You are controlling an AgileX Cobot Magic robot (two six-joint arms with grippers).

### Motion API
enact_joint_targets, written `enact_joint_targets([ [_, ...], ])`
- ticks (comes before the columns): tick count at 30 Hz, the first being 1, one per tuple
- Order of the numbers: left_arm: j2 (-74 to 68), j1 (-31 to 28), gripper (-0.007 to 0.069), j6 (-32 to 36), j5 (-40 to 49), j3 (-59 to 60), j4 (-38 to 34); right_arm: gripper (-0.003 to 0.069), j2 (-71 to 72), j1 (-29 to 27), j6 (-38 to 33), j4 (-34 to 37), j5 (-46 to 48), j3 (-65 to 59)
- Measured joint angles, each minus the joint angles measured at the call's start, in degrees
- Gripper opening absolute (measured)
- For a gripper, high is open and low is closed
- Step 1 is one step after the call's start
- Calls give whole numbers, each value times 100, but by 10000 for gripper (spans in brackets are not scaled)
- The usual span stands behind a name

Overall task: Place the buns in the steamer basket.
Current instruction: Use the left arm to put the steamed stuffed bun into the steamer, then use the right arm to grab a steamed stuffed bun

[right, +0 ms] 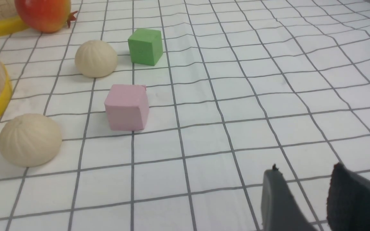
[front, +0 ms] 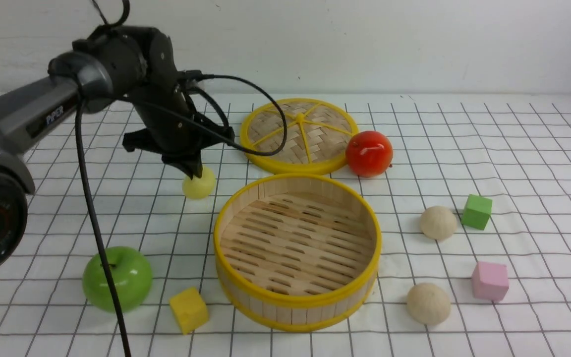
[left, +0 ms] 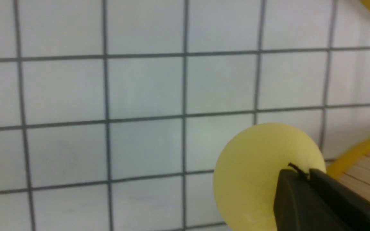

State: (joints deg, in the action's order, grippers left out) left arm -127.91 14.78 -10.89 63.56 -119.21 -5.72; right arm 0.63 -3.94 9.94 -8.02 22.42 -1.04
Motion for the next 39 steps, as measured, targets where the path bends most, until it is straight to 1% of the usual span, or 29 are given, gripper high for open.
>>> enact_joint_targets([
  [2,63,128,-13,238,264,-88,-273,239,0,0,0,0,0,0],
  [4,109,253,-13,322,390,-89,-415,239,0,0,0,0,0,0],
  [6,157,590,-13,435,516,-100,-506,239,0,0,0,0,0,0],
  [7,162,669,-13,450,522,-100,-500,239,0,0,0,0,0,0],
  [10,117,1056,-13,465,562,-100,-436,239,0,0,0,0,0,0],
  [13,29,1277,-13,465,446,-100,-320,239,0,0,0,0,0,0],
  [16,-158,1340,-8,211,269,-100,-37,239,0,0,0,0,0,0],
  [19,-269,1340,17,-105,191,-100,208,239,0,0,0,0,0,0],
  [20,-276,1340,20,-118,191,-100,224,239,0,0,0,0,0,0],
  [21,-282,1340,48,-180,203,-100,305,239,0,0,0,0,0,0],
  [22,-282,1340,52,-181,203,-100,312,239,0,0,0,0,0,0],
  [23,-282,1340,101,-218,238,-100,325,239,0,0,0,0,0,0],
  [24,-276,1340,107,-220,245,-100,325,239,0,0,0,0,0,0],
  [27,-189,1340,248,-232,528,-104,257,239,0,0,0,0,0,0],
  [29,-104,1340,304,-232,619,-104,203,239,0,0,0,0,0,0],
  [30,43,1340,365,-242,672,-104,109,239,0,0,0,0,0,0],
  [33,675,1340,482,-247,717,-73,-131,239,0,0,0,0,0,0],
  [36,1342,1340,512,-247,724,-73,-370,239,0,0,0,0,0,0],
  [39,2183,1340,519,-247,724,-59,-509,239,0,0,0,0,0,0],
])
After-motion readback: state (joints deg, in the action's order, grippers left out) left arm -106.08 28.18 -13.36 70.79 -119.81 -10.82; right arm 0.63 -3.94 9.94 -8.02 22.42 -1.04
